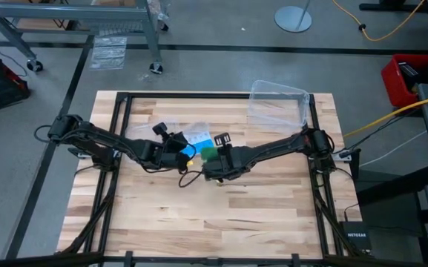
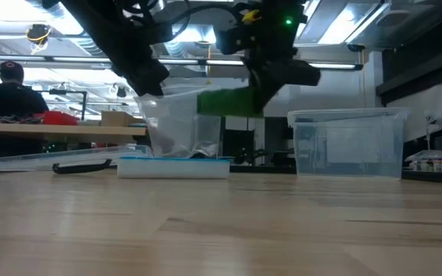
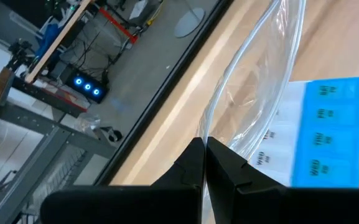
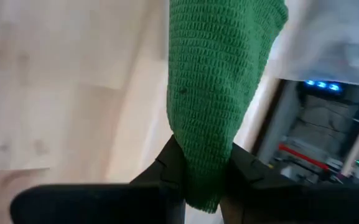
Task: Roll bandage
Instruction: Put the rolled green bandage into the transparent zip bag
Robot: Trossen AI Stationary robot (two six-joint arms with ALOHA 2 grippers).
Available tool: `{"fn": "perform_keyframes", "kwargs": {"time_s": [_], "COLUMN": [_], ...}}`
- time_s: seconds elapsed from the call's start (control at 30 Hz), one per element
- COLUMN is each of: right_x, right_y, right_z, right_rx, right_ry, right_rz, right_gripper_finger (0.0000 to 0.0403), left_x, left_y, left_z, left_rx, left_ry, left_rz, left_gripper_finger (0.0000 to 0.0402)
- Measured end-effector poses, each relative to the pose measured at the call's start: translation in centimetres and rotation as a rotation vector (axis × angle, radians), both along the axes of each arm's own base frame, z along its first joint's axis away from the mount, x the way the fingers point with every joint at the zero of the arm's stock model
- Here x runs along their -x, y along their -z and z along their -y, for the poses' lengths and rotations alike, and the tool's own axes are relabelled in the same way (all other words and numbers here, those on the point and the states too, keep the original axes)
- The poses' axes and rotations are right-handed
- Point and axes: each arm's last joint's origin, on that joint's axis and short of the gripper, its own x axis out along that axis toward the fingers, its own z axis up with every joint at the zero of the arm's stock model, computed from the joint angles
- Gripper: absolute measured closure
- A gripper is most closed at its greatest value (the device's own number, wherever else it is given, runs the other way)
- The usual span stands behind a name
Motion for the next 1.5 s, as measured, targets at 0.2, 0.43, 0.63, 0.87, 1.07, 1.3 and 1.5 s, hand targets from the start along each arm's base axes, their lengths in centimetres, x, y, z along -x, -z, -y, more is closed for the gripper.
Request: {"fn": "perform_keyframes", "kwargs": {"time_s": [0.2,0.43,0.63,0.87,1.07,1.3,1.5], "right_x": [-0.6,-1.5,-1.9,-2.2,-2.3,-2.1,-2.0], "right_y": [-1.9,-4.7,-5.2,-5.1,-4.8,-3.7,-3.6], "right_z": [1.0,1.1,1.1,1.8,2.1,2.1,2.4], "right_rx": [0.071,0.029,-0.09,-0.149,-0.232,-0.275,-0.264], "right_ry": [0.033,0.091,0.113,0.189,0.229,0.256,0.28], "right_rz": [0.064,0.206,0.253,0.304,0.313,0.283,0.286], "right_gripper_finger": [0.0345,0.0345,0.0345,0.0346,0.0346,0.0346,0.0346], "left_x": [0.1,0.1,0.0,-0.2,-0.3,-0.7,-0.7], "left_y": [0.0,0.0,-0.2,-0.3,-0.4,-0.7,-0.7], "left_z": [1.1,1.5,2.0,2.5,2.7,2.8,2.8], "left_rx": [0.007,0.021,0.025,0.032,0.041,0.041,0.04], "left_ry": [0.032,0.033,0.053,0.072,0.07,0.083,0.083], "left_rz": [0.016,0.047,0.073,0.106,0.135,0.172,0.173], "left_gripper_finger": [0.0401,0.0401,0.0401,0.0401,0.0401,0.0401,0.0401]}}
